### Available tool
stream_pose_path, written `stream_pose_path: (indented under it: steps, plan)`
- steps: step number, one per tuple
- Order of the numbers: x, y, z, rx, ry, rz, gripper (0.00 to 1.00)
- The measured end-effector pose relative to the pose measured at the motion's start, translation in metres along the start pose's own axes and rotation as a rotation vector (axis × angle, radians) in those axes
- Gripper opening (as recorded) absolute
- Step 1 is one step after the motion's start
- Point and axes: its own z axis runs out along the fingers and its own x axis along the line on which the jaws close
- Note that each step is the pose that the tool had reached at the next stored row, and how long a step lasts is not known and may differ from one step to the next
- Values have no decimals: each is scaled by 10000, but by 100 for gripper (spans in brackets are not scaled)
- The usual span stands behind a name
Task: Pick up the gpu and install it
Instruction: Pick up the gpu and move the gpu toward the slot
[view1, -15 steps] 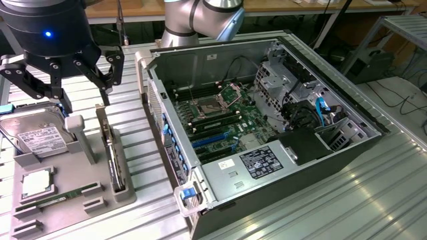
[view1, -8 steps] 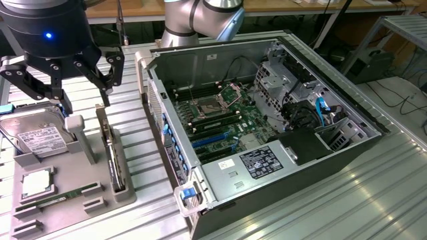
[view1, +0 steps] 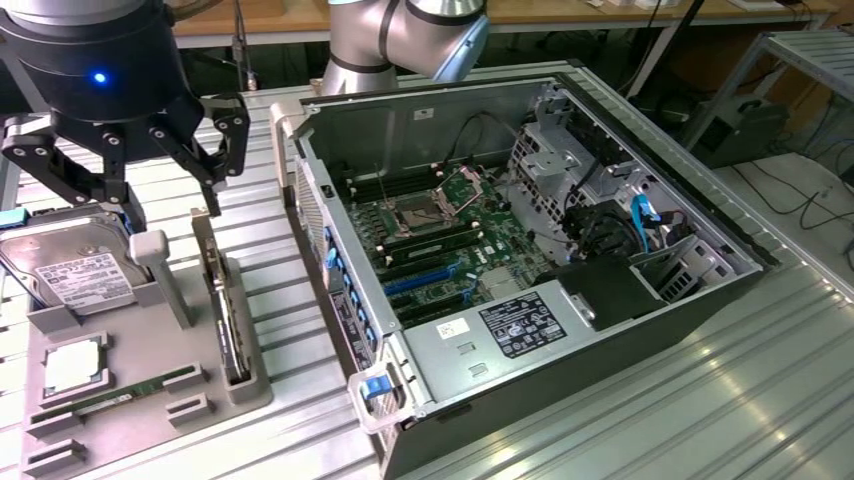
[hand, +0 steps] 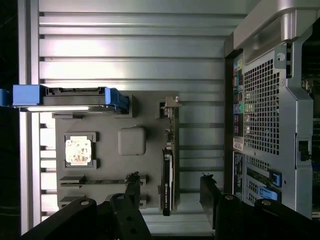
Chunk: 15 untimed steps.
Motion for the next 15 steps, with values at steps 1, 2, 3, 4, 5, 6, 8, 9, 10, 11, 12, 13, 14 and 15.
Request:
stream_pose_path:
  steps: [1,2,3,4,5,6,8,9,10,11,12,13,14,15]
  plan:
    - [0,-1,2,-1,0,-1,60]
    - [0,-2,3,-2,0,-1,60]
    - [0,-4,5,-3,0,-2,60]
    - [0,-5,6,-5,0,-3,60]
    - [0,-6,8,-8,-1,-4,60]
    - [0,-8,9,-12,-1,-5,60]
    - [0,-11,11,-23,0,-6,60]
    - [0,-12,13,-25,-1,-7,60]
    - [0,-14,14,-27,0,-7,60]
    - [0,-17,16,-29,0,-8,60]
    - [0,-23,18,-28,2,-9,60]
    - [0,-29,19,-29,1,-10,60]
    - [0,-36,22,-30,1,-10,60]
    - [0,-46,25,-29,1,-13,60]
